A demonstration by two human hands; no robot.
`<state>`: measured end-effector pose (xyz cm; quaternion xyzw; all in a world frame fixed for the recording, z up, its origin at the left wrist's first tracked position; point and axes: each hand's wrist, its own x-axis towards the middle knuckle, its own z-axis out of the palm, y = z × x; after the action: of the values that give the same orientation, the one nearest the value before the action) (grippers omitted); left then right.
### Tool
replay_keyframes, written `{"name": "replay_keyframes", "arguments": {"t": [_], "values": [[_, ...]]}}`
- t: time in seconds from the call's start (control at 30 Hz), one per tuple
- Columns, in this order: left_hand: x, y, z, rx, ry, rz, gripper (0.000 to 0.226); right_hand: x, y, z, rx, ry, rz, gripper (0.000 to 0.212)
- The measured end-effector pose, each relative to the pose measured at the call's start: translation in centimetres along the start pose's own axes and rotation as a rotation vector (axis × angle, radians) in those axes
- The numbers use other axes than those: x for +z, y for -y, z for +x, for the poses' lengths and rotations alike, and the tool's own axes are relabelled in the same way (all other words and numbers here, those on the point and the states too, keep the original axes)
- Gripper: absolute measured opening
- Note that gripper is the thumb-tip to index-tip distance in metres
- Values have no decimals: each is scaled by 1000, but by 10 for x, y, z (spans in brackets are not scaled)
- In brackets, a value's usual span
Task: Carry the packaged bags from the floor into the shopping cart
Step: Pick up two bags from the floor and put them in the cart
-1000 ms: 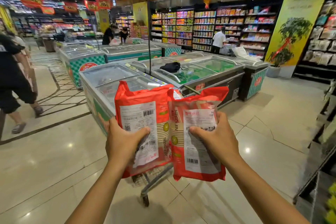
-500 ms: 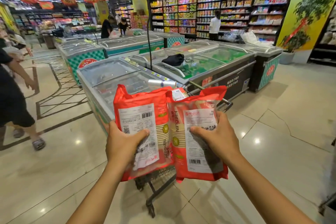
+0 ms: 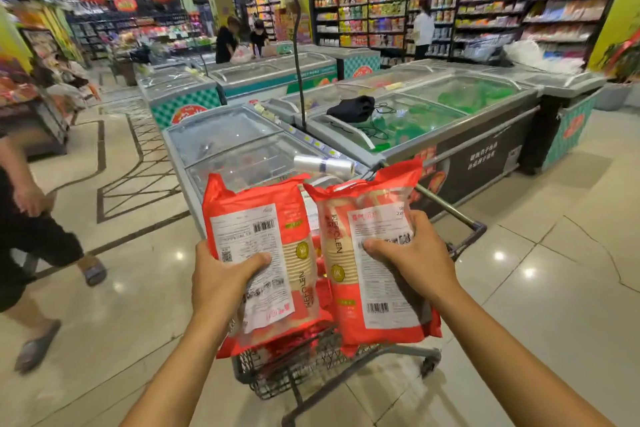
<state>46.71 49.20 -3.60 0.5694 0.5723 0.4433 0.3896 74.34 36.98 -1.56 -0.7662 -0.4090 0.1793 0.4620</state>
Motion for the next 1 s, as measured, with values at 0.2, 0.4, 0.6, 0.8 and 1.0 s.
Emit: {"name": "replay_keyframes", "arguments": {"t": [0.2,0.4,0.6,0.8,1.0], "values": [[17,7,42,-92,-99,-20,85,20,-14,61,16,34,49,55],[35,45,111,-170,-126,-45,89,53,-32,136,51,84,127,55],[70,77,186,-277,-139,-63,75,91,-44,229,128,125,141,66],[102,110,249,-379,-136,-42,77,133,-67,316,208,115,196,55],[130,133,292,-475,-77,-34,79,166,-99,378,308,142,207,51]]}}
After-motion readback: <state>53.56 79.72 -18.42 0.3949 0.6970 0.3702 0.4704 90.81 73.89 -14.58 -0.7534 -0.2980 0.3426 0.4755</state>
